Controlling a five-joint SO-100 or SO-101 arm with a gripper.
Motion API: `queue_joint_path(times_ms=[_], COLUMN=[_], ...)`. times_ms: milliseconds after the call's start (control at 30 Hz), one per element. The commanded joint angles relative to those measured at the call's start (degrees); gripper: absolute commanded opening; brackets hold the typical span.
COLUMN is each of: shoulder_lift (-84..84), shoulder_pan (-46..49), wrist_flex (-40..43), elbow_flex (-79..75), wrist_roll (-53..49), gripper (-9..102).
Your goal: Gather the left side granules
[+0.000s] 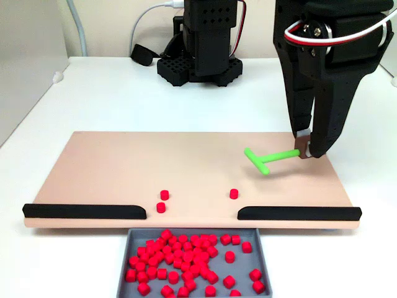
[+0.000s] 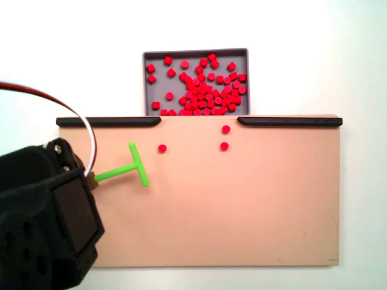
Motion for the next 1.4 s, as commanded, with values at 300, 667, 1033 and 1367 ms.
queue_joint_path(times_ms=[300,667,1033,1367], shoulder_lift=[-4.39,-5.54,-9.58,-10.81], shoulder_pan=[0.7,0.7,0.26,0.0], wrist_flex=[0.35,0.35,0.35,0.0], elbow_flex=[-8.35,-8.44,-13.1,-13.18], wrist_roll=[7.91,13.97,15.47,16.61], gripper=[0,0,0,0])
